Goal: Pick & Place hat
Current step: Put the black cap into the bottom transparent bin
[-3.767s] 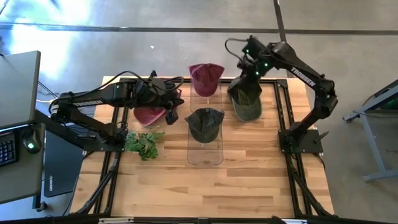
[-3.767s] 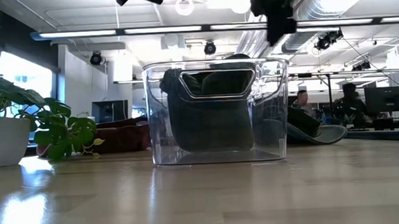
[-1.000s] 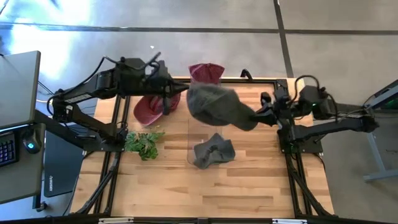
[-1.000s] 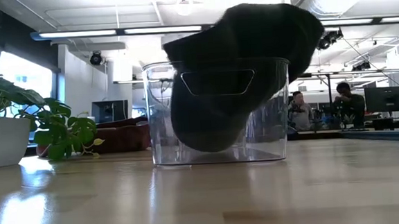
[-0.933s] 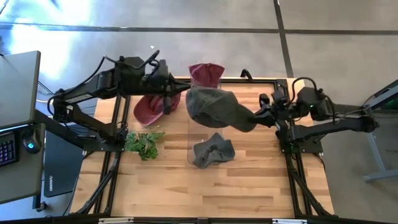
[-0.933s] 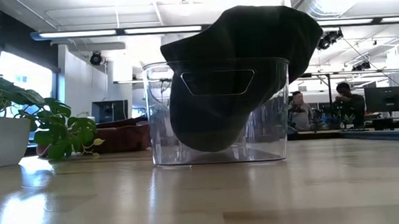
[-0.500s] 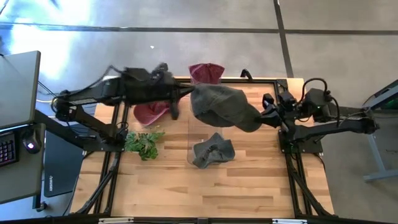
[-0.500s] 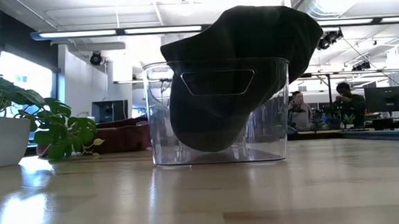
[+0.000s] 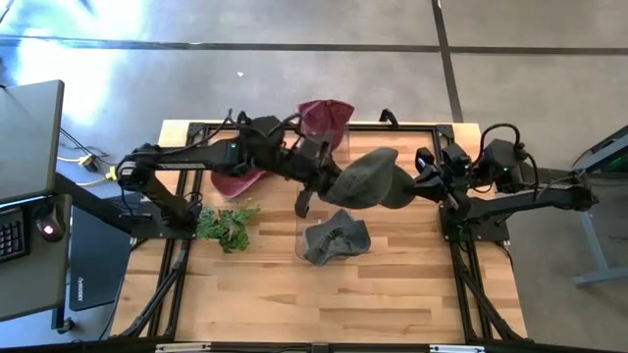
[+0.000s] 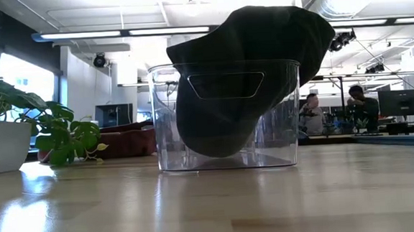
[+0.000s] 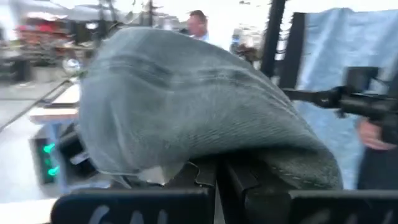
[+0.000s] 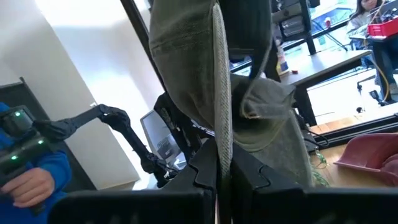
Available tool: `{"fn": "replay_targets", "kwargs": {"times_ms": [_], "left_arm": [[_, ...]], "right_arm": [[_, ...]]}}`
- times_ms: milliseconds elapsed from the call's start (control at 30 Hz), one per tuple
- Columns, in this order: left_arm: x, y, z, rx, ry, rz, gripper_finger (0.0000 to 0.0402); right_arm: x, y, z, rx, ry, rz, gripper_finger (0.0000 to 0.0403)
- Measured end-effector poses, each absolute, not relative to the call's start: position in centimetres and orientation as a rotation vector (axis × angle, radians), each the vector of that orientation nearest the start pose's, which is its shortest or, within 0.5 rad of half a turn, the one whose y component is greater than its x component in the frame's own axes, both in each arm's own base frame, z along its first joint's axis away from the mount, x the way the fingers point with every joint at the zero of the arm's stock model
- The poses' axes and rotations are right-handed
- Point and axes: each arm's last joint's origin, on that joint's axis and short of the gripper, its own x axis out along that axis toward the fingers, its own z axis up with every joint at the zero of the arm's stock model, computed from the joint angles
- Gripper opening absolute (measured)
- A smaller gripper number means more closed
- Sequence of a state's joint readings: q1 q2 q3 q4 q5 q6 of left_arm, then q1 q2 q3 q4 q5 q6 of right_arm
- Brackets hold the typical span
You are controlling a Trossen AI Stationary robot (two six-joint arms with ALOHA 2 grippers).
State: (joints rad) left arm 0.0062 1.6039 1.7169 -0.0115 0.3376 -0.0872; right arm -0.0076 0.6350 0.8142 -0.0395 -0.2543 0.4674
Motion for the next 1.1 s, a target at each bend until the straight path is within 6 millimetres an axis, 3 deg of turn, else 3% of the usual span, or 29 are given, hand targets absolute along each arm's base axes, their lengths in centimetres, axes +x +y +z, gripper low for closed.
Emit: {"fn": "replay_targets", "kwargs": {"times_ms": [267,367,567,633,733,867,933,1100], "left_arm": [[35.1,1.0,47.1,-0.169,-0.074,-0.712,0.0000],[34.2,2.0,47.5,-0.195,-0.049,-0.747,0.0000],[31.8,5.4,47.4,-0.121,0.044,-0.508,0.0000],[30.1,6.3,47.6,-0.078,0.080,-0.387,0.0000],[28.5,6.8,48.7,0.032,0.061,-0.251,0.0005],[26.2,6.1,50.4,0.085,0.068,-0.243,0.0044],[25.6,4.9,51.3,0.059,0.045,-0.302,0.0079],[25.8,3.1,50.9,-0.111,0.125,-0.391,0.0186]], "right_arm": [[13.3,1.0,37.6,0.446,-0.080,0.273,0.0013],[13.3,1.0,37.6,0.428,-0.085,0.259,0.0014],[13.3,0.9,37.5,0.426,-0.084,0.223,0.0007],[13.5,0.9,37.5,0.426,-0.081,0.219,0.0012],[13.6,0.9,37.4,0.428,-0.074,0.211,0.0012],[13.9,0.9,37.2,0.429,-0.054,0.207,0.0005],[14.0,0.9,37.1,0.430,-0.048,0.205,0.0008],[14.5,0.9,36.9,0.431,-0.037,0.177,0.0014]]}}
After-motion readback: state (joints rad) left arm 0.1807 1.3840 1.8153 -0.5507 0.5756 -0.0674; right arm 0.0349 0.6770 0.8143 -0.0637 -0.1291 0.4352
